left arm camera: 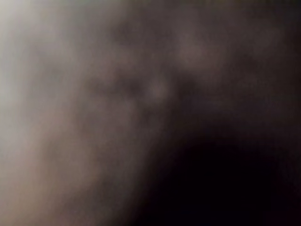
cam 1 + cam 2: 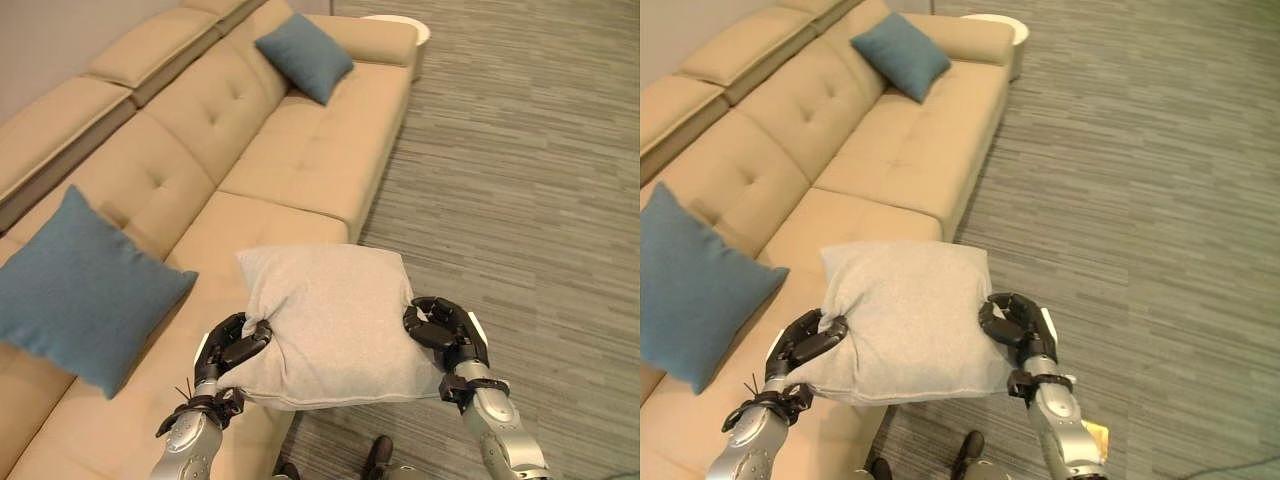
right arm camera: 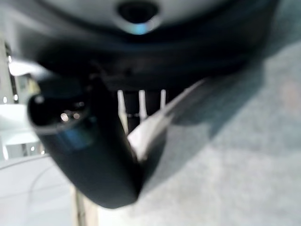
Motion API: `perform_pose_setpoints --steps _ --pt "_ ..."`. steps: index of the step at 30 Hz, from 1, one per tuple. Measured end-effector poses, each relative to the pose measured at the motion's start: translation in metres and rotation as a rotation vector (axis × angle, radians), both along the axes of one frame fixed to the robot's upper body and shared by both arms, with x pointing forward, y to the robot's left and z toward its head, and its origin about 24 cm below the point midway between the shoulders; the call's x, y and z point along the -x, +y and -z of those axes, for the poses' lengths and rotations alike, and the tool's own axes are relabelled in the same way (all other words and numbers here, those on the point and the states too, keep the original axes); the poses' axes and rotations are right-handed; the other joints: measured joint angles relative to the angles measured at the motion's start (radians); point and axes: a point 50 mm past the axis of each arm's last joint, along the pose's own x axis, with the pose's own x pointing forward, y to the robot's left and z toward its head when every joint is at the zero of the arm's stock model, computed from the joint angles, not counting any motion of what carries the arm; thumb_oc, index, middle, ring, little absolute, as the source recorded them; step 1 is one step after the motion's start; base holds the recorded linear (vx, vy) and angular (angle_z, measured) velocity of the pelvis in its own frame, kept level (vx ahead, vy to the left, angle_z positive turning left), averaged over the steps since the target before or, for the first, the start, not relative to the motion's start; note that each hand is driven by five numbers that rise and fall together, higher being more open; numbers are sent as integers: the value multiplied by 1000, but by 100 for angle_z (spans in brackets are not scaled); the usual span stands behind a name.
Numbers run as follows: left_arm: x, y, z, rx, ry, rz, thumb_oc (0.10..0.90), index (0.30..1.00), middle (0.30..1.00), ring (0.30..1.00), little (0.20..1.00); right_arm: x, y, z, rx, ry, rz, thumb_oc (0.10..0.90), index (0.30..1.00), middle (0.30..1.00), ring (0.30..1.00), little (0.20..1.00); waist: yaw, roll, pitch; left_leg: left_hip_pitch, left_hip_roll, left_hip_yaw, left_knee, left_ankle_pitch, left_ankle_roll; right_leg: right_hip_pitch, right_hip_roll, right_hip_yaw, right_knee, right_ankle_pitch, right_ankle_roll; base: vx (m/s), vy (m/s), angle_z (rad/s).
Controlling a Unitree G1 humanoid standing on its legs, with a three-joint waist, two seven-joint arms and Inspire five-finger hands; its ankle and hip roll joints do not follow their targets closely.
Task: Pick up all the scattered cushions and arrange them neatly on the sofa.
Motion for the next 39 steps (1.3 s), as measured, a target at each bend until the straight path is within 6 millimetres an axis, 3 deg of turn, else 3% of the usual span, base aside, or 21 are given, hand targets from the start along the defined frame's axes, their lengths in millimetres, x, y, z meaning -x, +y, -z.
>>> perform_pose_setpoints --steps 2,3,4,6,8,10,13,15,16,18,21,22,24,25,29,32,33,34,35,36,39 --pt "0 -3 1 5 4 11 400 300 300 300 300 0 -4 -2 12 -5 16 400 300 300 300 300 11 -3 2 -75 18 -45 178 -2 8 22 24 48 -34 15 -38 114 -94 -69" --pt "0 -4 1 11 6 15 400 300 300 300 300 0 -4 -2 17 -5 17 400 300 300 300 300 12 -7 5 -87 -8 -113 171 -31 -24 34 30 71 -51 22 -41 231 -82 -60" --pt "-2 -7 -2 21 -9 20 400 300 300 300 300 0 -7 -4 30 -11 23 400 300 300 300 300 9 -14 10 -110 -86 -207 99 -60 -53 48 34 105 -94 44 -33 266 -44 -61" --pt "-4 -8 -4 26 -19 22 400 300 300 300 300 -1 -8 -6 32 -18 26 400 300 300 300 300 17 -26 17 -129 -166 -246 -6 -66 -41 59 34 147 -133 51 -28 192 -5 -63" --pt "-6 -9 -5 25 -22 25 400 300 300 300 300 -2 -8 -6 38 -19 35 400 300 300 300 300 13 -22 23 -209 -232 -240 -93 -24 -7 109 62 178 -200 75 -17 235 50 -75" --pt "-5 -6 -4 16 -18 19 400 300 300 300 300 -3 -6 -7 51 -22 26 400 300 300 300 300 52 -15 27 -248 -222 -249 -141 33 7 144 97 216 -227 75 -12 270 118 -100" --pt "-5 -5 -5 8 -19 19 400 300 300 300 300 1 -4 -5 49 -14 24 400 300 300 300 300 37 11 19 -214 -197 -272 -155 91 24 200 127 242 -202 15 -5 191 130 -46" --pt "-5 -4 -6 5 -22 18 400 300 300 300 300 -1 -4 -7 61 -24 20 400 300 300 300 300 36 26 13 -170 -186 -256 -186 160 72 178 122 256 -93 -56 23 197 155 -48" --pt "-8 -1 -9 -7 -32 15 400 300 300 300 300 -3 0 -9 54 -37 14 400 300 300 300 300 31 16 15 -136 -200 -225 -205 153 112 116 76 241 84 -134 87 143 128 -34" --pt "-12 1 -13 -27 -47 24 400 300 300 300 300 -4 3 -12 54 -50 9 400 300 300 300 300 20 18 17 -84 -229 -220 -217 137 130 -4 -8 183 402 -188 154 163 116 -16" --pt "-17 5 -20 -43 -71 22 400 300 300 300 300 -5 6 -13 53 -56 -4 400 300 300 300 300 20 30 26 -17 -237 -228 -223 90 146 -61 -69 159 486 -206 173 209 44 -11" --pt "-19 8 -23 -53 -84 22 400 300 300 300 300 -6 10 -14 39 -67 -8 400 300 300 300 300 18 28 31 8 -249 -220 -226 84 148 -82 -121 122 466 -198 159 240 -20 -5" --pt "-22 8 -27 -58 -98 23 400 300 300 300 300 -6 11 -15 36 -73 -10 400 300 300 300 300 18 34 31 26 -243 -230 -229 67 129 -107 -132 116 375 -179 136 242 -57 12" --pt "-22 11 -28 -62 -102 18 400 300 300 300 300 -7 13 -16 31 -79 -13 400 300 300 300 300 18 31 32 38 -242 -227 -232 65 129 -105 -125 93 277 -145 110 325 -91 14" --pt "-24 12 -24 -39 -90 -16 400 300 300 300 300 -12 13 -22 48 -96 -30 400 300 300 300 300 4 38 34 62 -227 -317 -234 -7 110 -190 -41 153 95 -22 134 360 -128 22" --pt "-18 10 -15 -30 -55 -18 400 300 300 300 300 -11 11 -20 54 -86 -29 400 300 300 300 300 -15 26 35 137 -233 -335 -258 -25 84 -175 -35 124 -49 106 100 257 -103 52" --pt "-16 8 -12 -24 -45 -19 400 300 300 300 300 -11 11 -19 58 -81 -29 400 300 300 300 300 -14 22 33 168 -236 -352 -268 -35 74 -153 -37 125 -61 112 95 449 -230 49" --pt "-13 9 -10 -23 -36 -23 400 300 300 300 300 -9 10 -18 62 -75 -28 400 300 300 300 300 -17 18 28 194 -239 -364 -271 -48 64 -132 -38 126 -69 196 56 303 -184 31" --pt "-11 6 -8 -6 -29 -29 400 300 300 300 300 -9 8 -19 70 -75 -29 400 300 300 300 300 -11 27 23 209 -231 -362 -268 -56 54 -119 -25 123 -67 234 -16 401 -349 55" --pt "-12 -3 -8 36 -38 -30 400 300 300 300 300 -11 2 -20 78 -75 -10 400 300 300 300 300 -14 42 20 118 -206 -377 -71 -100 -15 -87 -17 82 -62 172 9 77 -164 59" --pt "-13 -8 -9 45 -43 -17 400 300 300 300 300 -12 -2 -22 93 -76 -10 400 300 300 300 300 -5 28 19 -35 -176 -310 293 -111 -31 -9 7 38 -95 150 -38 99 -165 43"
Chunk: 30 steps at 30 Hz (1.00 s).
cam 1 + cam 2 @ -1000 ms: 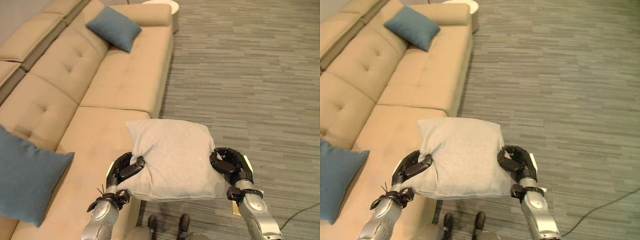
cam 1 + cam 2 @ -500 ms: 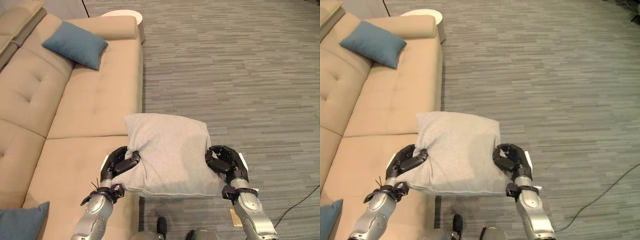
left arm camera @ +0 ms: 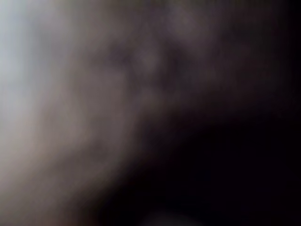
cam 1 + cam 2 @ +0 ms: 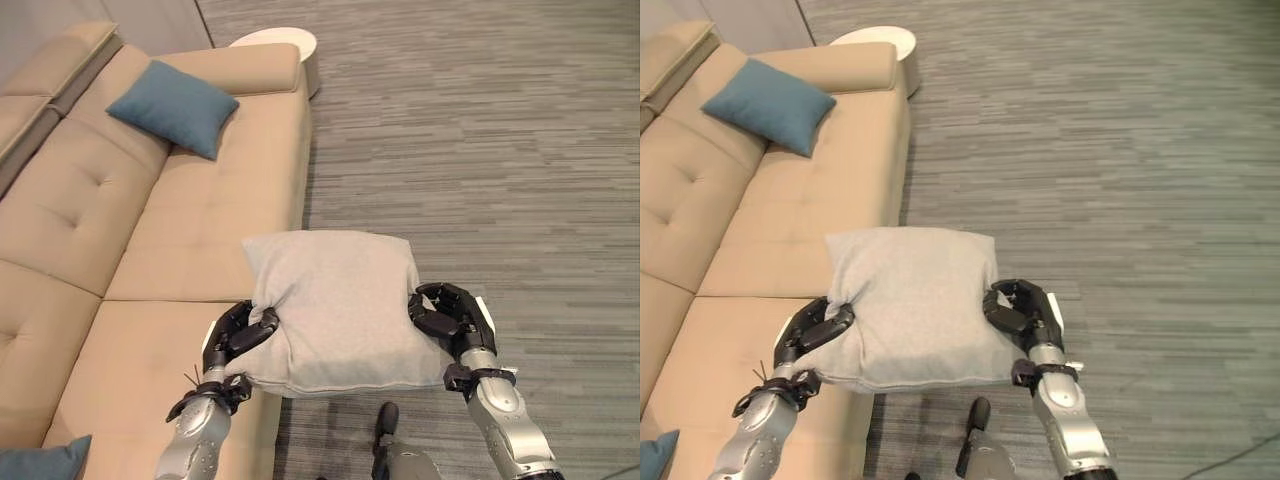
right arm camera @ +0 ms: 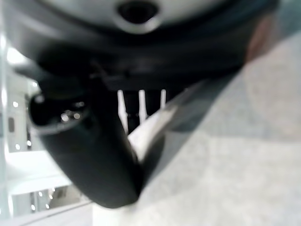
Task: Pick up all the scattered cushions and arrange them neatly on the sofa.
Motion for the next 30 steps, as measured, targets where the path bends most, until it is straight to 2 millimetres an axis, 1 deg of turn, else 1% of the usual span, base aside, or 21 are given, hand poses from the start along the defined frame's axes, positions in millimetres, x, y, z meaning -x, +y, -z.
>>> perform_pose_setpoints --steps 1,3,4,6,7,9,11,12,13,14,15,16,17,19,21,22,23,24,25,28,30 --pt "0 1 -1 0 -2 -2 400 300 300 300 300 -1 0 -2 5 -8 -5 400 300 300 300 300 8 -4 -1 -29 20 24 25 5 -2 17 8 -11 -4 -26 -26 108 -134 24" --pt "-4 -3 -5 12 -23 15 400 300 300 300 300 -2 -2 -8 11 -29 -2 400 300 300 300 300 2 -18 4 -116 59 98 77 -1 -1 37 21 -35 -30 -54 -27 163 -87 48" --pt "-7 -6 -7 14 -32 27 400 300 300 300 300 -1 -4 -7 6 -29 12 400 300 300 300 300 0 -43 14 -177 58 151 -65 2 6 86 23 -85 -73 -61 -13 291 -76 73" --pt "-6 -7 -6 15 -24 33 400 300 300 300 300 0 -5 -6 7 -25 20 400 300 300 300 300 -5 -53 17 -188 40 154 -199 20 11 124 26 -118 -98 -59 -5 205 -29 58" --pt "-6 -6 -5 10 -18 30 400 300 300 300 300 0 -5 -5 5 -21 19 400 300 300 300 300 -2 -56 16 -213 40 211 -297 70 12 153 35 -138 -117 -69 4 151 -9 35" --pt "-6 -5 -5 6 -17 31 400 300 300 300 300 0 -4 -5 6 -20 18 400 300 300 300 300 0 -52 15 -226 51 254 -364 123 16 168 49 -144 -123 -76 10 321 -4 15" --pt "-6 -2 -6 -6 -19 30 400 300 300 300 300 0 -1 -2 -4 -13 24 400 300 300 300 300 14 -45 14 -243 85 335 -398 161 -6 207 69 -164 -134 -108 34 325 65 11" --pt "-6 -1 -6 -14 -17 32 400 300 300 300 300 1 1 -1 -10 -10 25 400 300 300 300 300 11 -45 14 -238 95 370 -425 175 12 228 75 -166 -133 -112 39 203 62 16" --pt "-6 0 -5 -17 -15 32 400 300 300 300 300 1 1 -1 -7 -8 23 400 300 300 300 300 12 -38 9 -220 98 366 -459 194 32 240 80 -166 -130 -128 43 402 143 9" --pt "-4 1 -4 -20 -8 31 400 300 300 300 300 3 0 1 -4 -1 23 400 300 300 300 300 14 -25 3 -180 100 364 -481 215 50 283 90 -162 -127 -153 71 205 87 6" --pt "-3 2 -4 -22 -6 31 400 300 300 300 300 5 1 2 -8 6 25 400 300 300 300 300 12 -22 0 -154 98 359 -498 284 86 304 88 -159 -114 -172 92 400 205 5" --pt "-3 2 -3 -26 -4 34 400 300 300 300 300 6 3 4 -19 9 26 400 300 300 300 300 13 -33 -8 -139 84 359 -500 306 124 304 75 -156 -86 -197 103 270 191 19" --pt "-4 5 -7 -40 -18 35 400 300 300 300 300 6 6 4 -35 4 24 400 300 300 300 300 7 -61 -21 -130 44 361 -507 287 142 287 20 -127 -33 -229 123 327 276 21" --pt "-8 8 -11 -55 -32 40 400 300 300 300 300 5 7 3 -36 -1 22 400 300 300 300 300 10 -77 -29 -115 0 360 -516 271 162 270 -32 -98 48 -266 148 129 173 25" --pt "-9 10 -14 -64 -42 41 400 300 300 300 300 4 9 3 -37 -1 13 400 300 300 300 300 23 -73 -27 -89 -15 354 -521 262 176 213 -91 -67 216 -305 177 136 190 15" --pt "-9 15 -16 -87 -44 41 400 300 300 300 300 4 14 4 -39 3 -4 400 300 300 300 300 27 -75 -27 -47 -36 332 -524 234 210 195 -129 -42 333 -312 208 145 170 27" --pt "-10 16 -17 -93 -46 42 400 300 300 300 300 4 14 4 -41 2 -6 400 300 300 300 300 26 -73 -27 -31 -47 308 -530 229 217 178 -148 -34 417 -300 199 164 123 54" --pt "-10 15 -18 -91 -51 44 400 300 300 300 300 4 13 4 -40 1 -3 400 300 300 300 300 16 -56 -23 -5 -48 264 -544 220 229 142 -157 -4 516 -297 194 199 31 91" --pt "-11 14 -21 -89 -64 50 400 300 300 300 300 6 13 6 -46 8 3 400 300 300 300 300 3 -45 -23 33 -50 202 -581 221 227 106 -136 68 579 -337 210 235 4 99" --pt "-13 14 -25 -89 -82 49 400 300 300 300 300 3 14 3 -57 -7 8 400 300 300 300 300 -2 -35 -21 43 -40 139 -588 221 217 -3 -101 131 484 -378 178 173 -34 88" --pt "-12 14 -23 -88 -74 47 400 300 300 300 300 2 13 2 -54 -11 1 400 300 300 300 300 8 -26 -15 59 -21 109 -587 211 210 -103 -96 156 352 -333 156 310 -115 70"
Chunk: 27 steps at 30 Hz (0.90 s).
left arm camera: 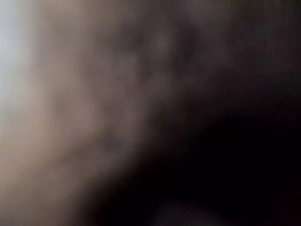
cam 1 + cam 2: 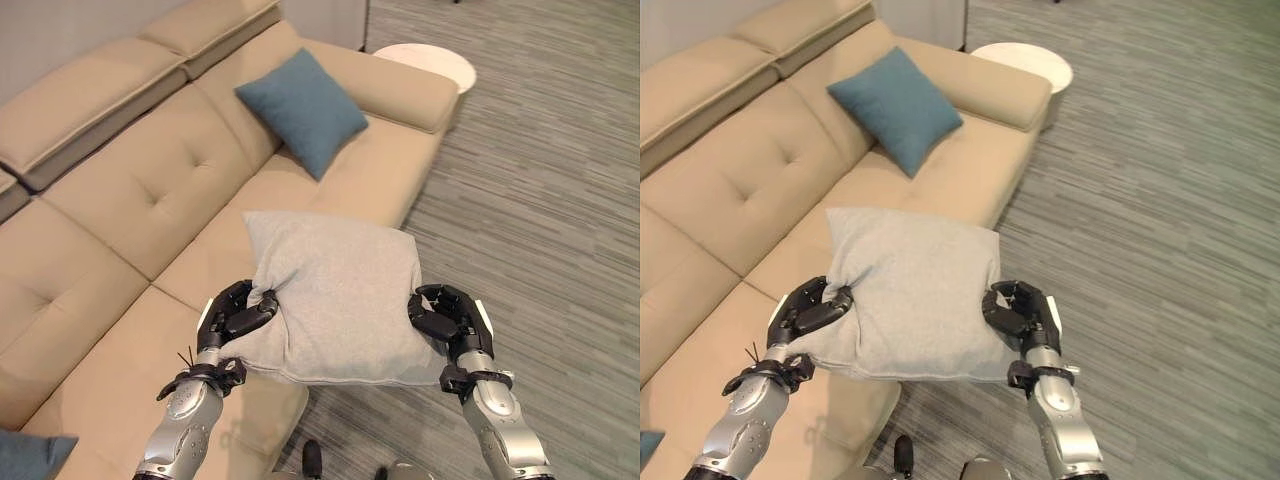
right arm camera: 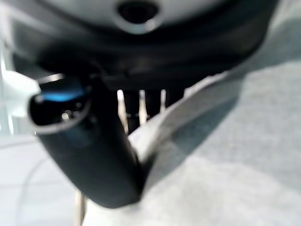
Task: Pick up all the scattered cushions and arrange them neatly on the sofa.
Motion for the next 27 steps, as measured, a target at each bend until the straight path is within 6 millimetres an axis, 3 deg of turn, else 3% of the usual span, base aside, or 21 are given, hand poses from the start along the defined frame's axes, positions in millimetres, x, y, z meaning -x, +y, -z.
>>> perform_pose_setpoints --steps 1,2,3,4,6,7,8,9,10,12,17,20,22,23,24,25,27 --pt "0 -1 2 7 8 -2 400 300 300 300 300 0 -1 0 2 -1 0 400 300 300 300 300 12 12 5 10 15 -51 6 -32 -6 -61 33 39 -30 38 -5 294 -119 82" --pt "-2 -6 6 31 19 -9 400 300 300 300 300 1 -4 0 9 3 9 400 300 300 300 300 -15 38 17 6 46 -118 34 -58 -32 -60 118 211 -112 57 5 215 -132 127" --pt "-3 -9 9 38 28 -7 400 300 300 300 300 4 -7 2 10 13 19 400 300 300 300 300 -45 47 21 6 54 -180 39 -56 -36 -53 160 308 -173 76 22 85 -74 165" --pt "-3 -8 9 28 30 -1 400 300 300 300 300 6 -9 4 8 21 27 400 300 300 300 300 -68 32 22 11 51 -188 37 -42 -57 -48 159 329 -210 108 37 113 -138 142" --pt "0 -7 12 5 46 18 400 300 300 300 300 10 -10 8 8 38 32 400 300 300 300 300 -64 -29 21 31 19 -235 39 -50 -80 -44 130 330 -250 171 27 66 -118 116" --pt "7 -6 17 -5 72 25 400 300 300 300 300 15 -9 15 -2 62 41 400 300 300 300 300 -68 -83 -6 53 -21 -284 40 -83 -126 -37 97 307 -247 257 7 91 -194 116" --pt "10 -8 20 8 83 23 400 300 300 300 300 15 -11 14 6 62 40 400 300 300 300 300 -60 -76 -7 48 -17 -285 56 -96 -138 -33 96 284 -246 313 1 98 -217 84" --pt "13 -10 23 20 94 20 400 300 300 300 300 13 -12 12 16 57 33 400 300 300 300 300 -52 -61 -8 42 0 -284 63 -109 -137 -33 112 276 -249 313 -7 145 -345 48" --pt "15 -14 27 51 104 6 400 300 300 300 300 12 -15 11 29 57 32 400 300 300 300 300 -40 -22 -12 23 54 -321 72 -113 -153 9 131 193 -288 311 -22 90 -283 73" --pt "14 -24 25 73 95 28 400 300 300 300 300 19 -24 17 49 91 52 400 300 300 300 300 -46 -18 -15 2 77 -348 93 -90 -195 73 142 87 -332 303 -48 26 -209 145" --pt "14 -27 25 72 94 47 400 300 300 300 300 8 -28 5 61 46 54 400 300 300 300 300 -37 -12 -18 -63 111 -247 120 -50 -242 124 161 -51 -418 323 -107 -17 -46 91" --pt "14 -27 25 71 94 47 400 300 300 300 300 8 -29 6 64 48 53 400 300 300 300 300 -41 -7 -18 -54 112 -163 108 -43 -234 141 164 -75 -435 313 -105 -9 -2 36" --pt "13 -27 24 67 91 49 400 300 300 300 300 8 -27 6 59 47 52 400 300 300 300 300 -41 -3 -11 -65 127 -141 99 -34 -241 153 160 -95 -435 314 -98 -17 7 37" --pt "5 -31 22 71 79 61 400 300 300 300 300 11 -32 6 53 46 88 400 300 300 300 300 -89 -11 4 -122 115 -34 147 -7 -310 166 120 -184 -430 304 -94 43 42 152" --pt "0 -36 19 76 72 74 400 300 300 300 300 15 -36 7 56 54 112 400 300 300 300 300 -138 -13 3 -167 114 98 163 10 -336 191 96 -267 -459 288 -90 134 131 207" --pt "-6 -46 12 112 39 87 400 300 300 300 300 18 -40 8 63 59 136 400 300 300 300 300 -123 -10 5 -219 123 210 169 -19 -279 166 93 -286 -445 278 -97 112 104 116" --pt "-6 -38 10 82 33 83 400 300 300 300 300 13 -34 3 48 32 122 400 300 300 300 300 -84 -15 9 -227 132 194 203 -67 -204 146 94 -272 -432 276 -91 107 100 -1"
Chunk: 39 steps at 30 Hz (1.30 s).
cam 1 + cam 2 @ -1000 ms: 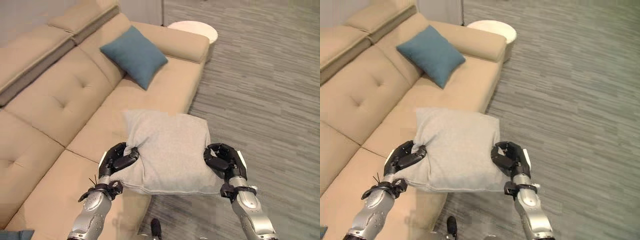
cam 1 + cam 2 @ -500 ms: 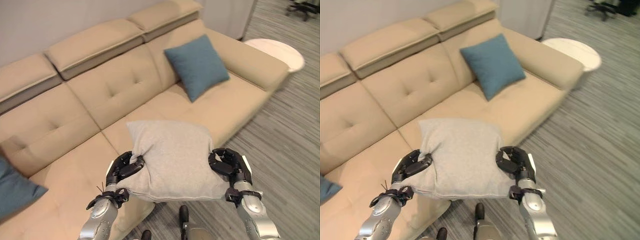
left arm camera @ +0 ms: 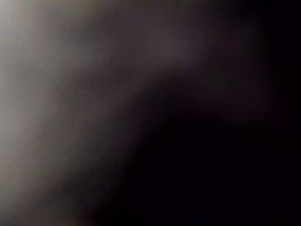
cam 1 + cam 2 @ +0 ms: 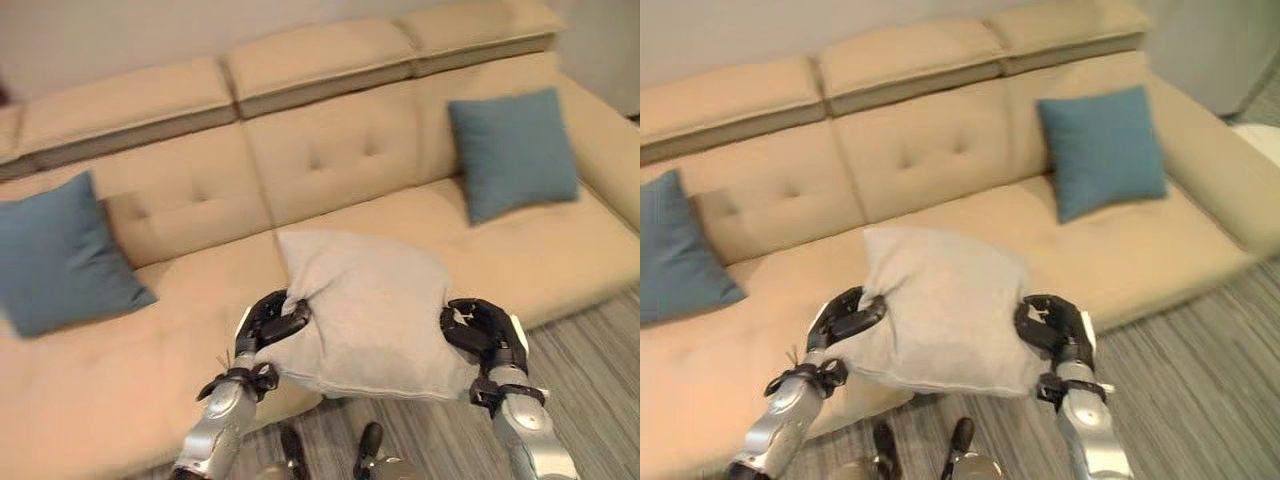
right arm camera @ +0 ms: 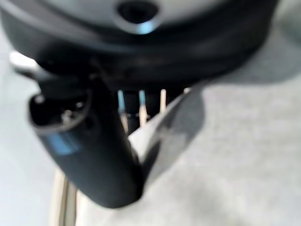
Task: Pick up all the scattered cushions and arrange them neatly on the sofa.
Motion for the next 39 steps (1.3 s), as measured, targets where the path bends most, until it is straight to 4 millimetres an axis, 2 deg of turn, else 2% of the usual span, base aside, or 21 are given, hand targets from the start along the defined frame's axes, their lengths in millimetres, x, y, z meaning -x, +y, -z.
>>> perform_pose_setpoints --steps 1,2,3,4,6,8,9,11,12,15,16,17,18,20,21,24,28,33,35,39 --pt "1 2 1 -4 6 -6 400 300 300 300 300 -1 2 -2 1 -9 -8 400 300 300 300 300 -6 15 -1 15 0 -8 -43 3 32 3 9 14 12 -5 17 171 170 9" --pt "1 6 1 -20 9 -7 400 300 300 300 300 -1 3 -2 -4 -10 -9 400 300 300 300 300 -10 15 -1 37 -9 -7 -77 22 38 2 8 42 25 -10 24 259 319 19" --pt "4 14 2 -46 17 -14 400 300 300 300 300 0 11 4 -39 -1 -14 400 300 300 300 300 -4 -5 1 100 -44 -5 -128 46 55 22 -10 77 39 -16 32 165 272 -5" --pt "7 17 3 -51 24 -22 400 300 300 300 300 0 14 4 -44 -1 -23 400 300 300 300 300 9 -5 1 124 -49 3 -147 68 69 27 -13 98 54 -20 37 147 289 -27" --pt "9 23 4 -52 25 -44 400 300 300 300 300 -1 21 5 -55 1 -40 400 300 300 300 300 20 -11 -1 160 -68 19 -182 70 90 21 -36 119 93 -25 55 61 146 -24" --pt "9 26 2 -57 19 -53 400 300 300 300 300 -3 23 5 -58 -4 -49 400 300 300 300 300 22 -16 -4 175 -82 38 -200 86 103 -5 -64 135 158 -46 67 85 155 -9" --pt "8 30 0 -73 14 -54 400 300 300 300 300 -5 28 4 -66 -10 -60 400 300 300 300 300 23 -25 -5 182 -93 40 -209 81 110 -36 -81 165 227 -55 80 132 134 -8" --pt "8 33 0 -83 14 -57 400 300 300 300 300 -6 30 4 -73 -13 -63 400 300 300 300 300 22 -26 -5 198 -92 39 -221 81 111 -64 -86 198 293 -58 83 116 42 -1" --pt "8 34 -1 -93 14 -56 400 300 300 300 300 -5 31 5 -80 -8 -62 400 300 300 300 300 16 -27 -5 214 -88 30 -226 81 111 -70 -90 245 320 -78 99 119 -40 12" --pt "7 36 -3 -90 4 -63 400 300 300 300 300 -7 32 3 -82 -17 -70 400 300 300 300 300 14 -33 -7 233 -89 9 -241 80 110 -42 -95 304 204 -75 113 122 -58 20" --pt "7 37 -4 -90 -2 -68 400 300 300 300 300 -8 32 2 -83 -22 -74 400 300 300 300 300 16 -38 -8 235 -91 -1 -243 80 110 -26 -104 318 116 -48 125 153 -79 24" --pt "7 38 -4 -89 -1 -73 400 300 300 300 300 -9 33 2 -83 -25 -74 400 300 300 300 300 17 -38 -8 238 -90 -8 -247 78 107 -23 -104 318 82 -36 132 166 -101 28" --pt "7 40 -5 -92 -3 -80 400 300 300 300 300 -9 34 1 -86 -27 -79 400 300 300 300 300 16 -44 -8 237 -94 -19 -248 77 103 -12 -110 318 10 4 139 60 -53 27" --pt "9 42 -3 -98 6 -83 400 300 300 300 300 -8 36 5 -98 -14 -78 400 300 300 300 300 17 -68 -10 254 -112 -38 -249 76 85 11 -121 322 -30 75 149 92 -91 36" --pt "15 42 2 -90 30 -94 400 300 300 300 300 -6 36 9 -94 2 -80 400 300 300 300 300 23 -63 -13 272 -101 -47 -249 71 63 41 -106 331 -48 116 131 118 -115 22" --pt "26 37 10 -56 56 -106 400 300 300 300 300 -6 32 7 -74 0 -82 400 300 300 300 300 23 -33 -20 275 -49 -51 -251 71 29 53 -48 324 -55 105 108 124 -130 4" --pt "28 32 12 -44 61 -103 400 300 300 300 300 -4 25 6 -50 5 -75 400 300 300 300 300 13 -36 -23 274 -3 -74 -251 78 -2 59 -7 309 -56 89 82 94 -114 6" --pt "26 31 10 -72 46 -100 400 300 300 300 300 -4 24 6 -37 6 -76 400 300 300 300 300 11 -29 -28 257 15 -90 -251 89 -17 51 12 285 -56 84 69 56 -61 7" --pt "25 34 7 -141 27 -92 400 300 300 300 300 -4 25 6 -23 6 -81 400 300 300 300 300 12 -25 -31 245 21 -103 -250 92 -22 46 13 276 -56 81 67 31 -33 19" --pt "21 39 -5 -224 -42 -102 400 300 300 300 300 -8 27 1 32 -10 -96 400 300 300 300 300 22 -9 -43 193 17 -127 -250 105 -21 8 8 257 -56 86 60 -39 -28 17"
